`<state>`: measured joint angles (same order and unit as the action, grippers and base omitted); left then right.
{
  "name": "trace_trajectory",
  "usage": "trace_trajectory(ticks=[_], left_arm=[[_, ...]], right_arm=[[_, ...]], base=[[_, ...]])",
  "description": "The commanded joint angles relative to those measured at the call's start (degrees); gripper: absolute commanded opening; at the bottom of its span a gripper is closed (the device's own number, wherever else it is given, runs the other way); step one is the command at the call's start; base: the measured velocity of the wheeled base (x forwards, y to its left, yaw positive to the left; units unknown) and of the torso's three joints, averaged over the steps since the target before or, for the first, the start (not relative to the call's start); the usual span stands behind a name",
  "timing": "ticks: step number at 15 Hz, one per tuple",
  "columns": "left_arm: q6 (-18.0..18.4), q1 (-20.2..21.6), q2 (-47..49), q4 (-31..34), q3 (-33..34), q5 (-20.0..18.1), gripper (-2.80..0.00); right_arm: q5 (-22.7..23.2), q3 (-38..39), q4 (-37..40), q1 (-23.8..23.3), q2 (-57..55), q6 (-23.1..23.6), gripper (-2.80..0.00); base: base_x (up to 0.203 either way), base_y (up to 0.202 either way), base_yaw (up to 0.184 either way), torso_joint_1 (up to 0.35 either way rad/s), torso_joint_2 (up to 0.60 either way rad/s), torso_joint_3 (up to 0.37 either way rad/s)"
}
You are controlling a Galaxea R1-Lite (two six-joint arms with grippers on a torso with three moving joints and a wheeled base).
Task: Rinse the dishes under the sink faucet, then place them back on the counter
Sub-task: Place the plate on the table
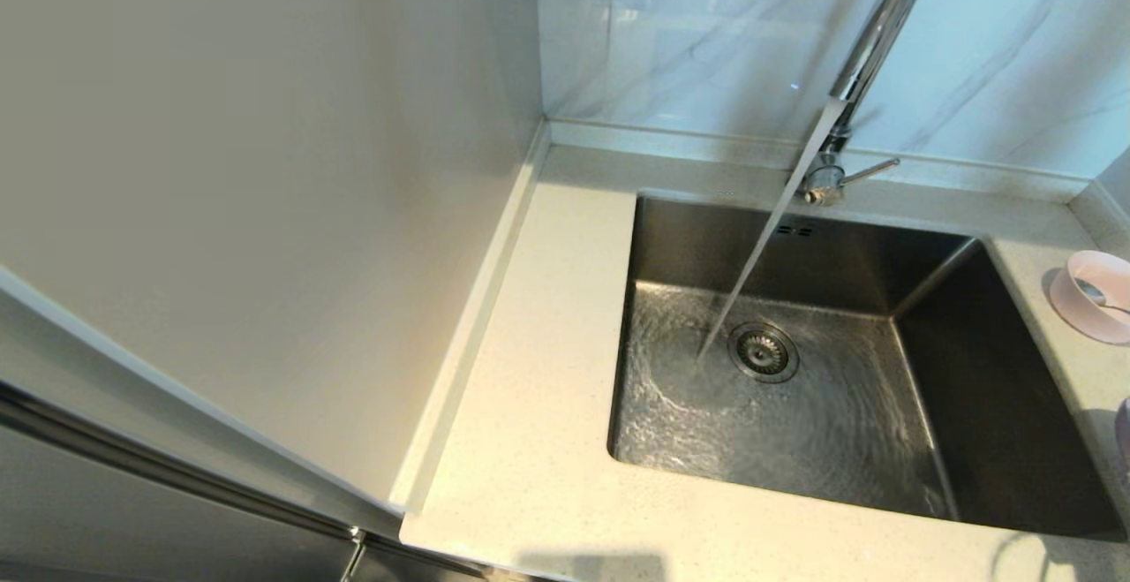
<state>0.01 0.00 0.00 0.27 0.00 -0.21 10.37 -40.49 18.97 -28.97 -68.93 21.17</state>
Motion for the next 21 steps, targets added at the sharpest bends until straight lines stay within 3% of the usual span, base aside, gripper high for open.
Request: trace_trajectory(ticks=[1, 6, 10, 20, 21], left_arm=[[0.0, 0.0, 0.0, 0.0, 0.0, 0.0, -2.8], [0.0, 0.0, 0.0, 0.0, 0.0, -0.1, -2.8], [0.0, 0.0, 0.0, 0.0, 0.0, 0.0, -2.8], [0.0, 0.0, 0.0, 0.0, 0.0, 0.0, -2.8], [0.0, 0.0, 0.0, 0.0, 0.0, 0.0, -2.8]], right_arm=[[0.1, 1.2, -0.9, -0.5, -1.2, 0.3, -2.8], [-0.4, 2.4, -1.8, -0.9, -1.9, 0.3, -2.8], [-2.4, 5.8, -7.7, -1.1, -1.9, 0.2, -2.8], [-2.4, 6.8, -7.8, -1.3, -1.7, -0.1, -2.8], [-2.4, 6.8, -7.8, -1.5, -1.7, -0.1, 0.0]], base=[[0.0, 0.0, 0.0, 0.0, 0.0, 0.0], [0.0, 0.0, 0.0, 0.0, 0.0, 0.0], [0.0, 0.0, 0.0, 0.0, 0.0, 0.0], [0.0, 0.0, 0.0, 0.0, 0.0, 0.0], [0.0, 0.0, 0.0, 0.0, 0.0, 0.0]])
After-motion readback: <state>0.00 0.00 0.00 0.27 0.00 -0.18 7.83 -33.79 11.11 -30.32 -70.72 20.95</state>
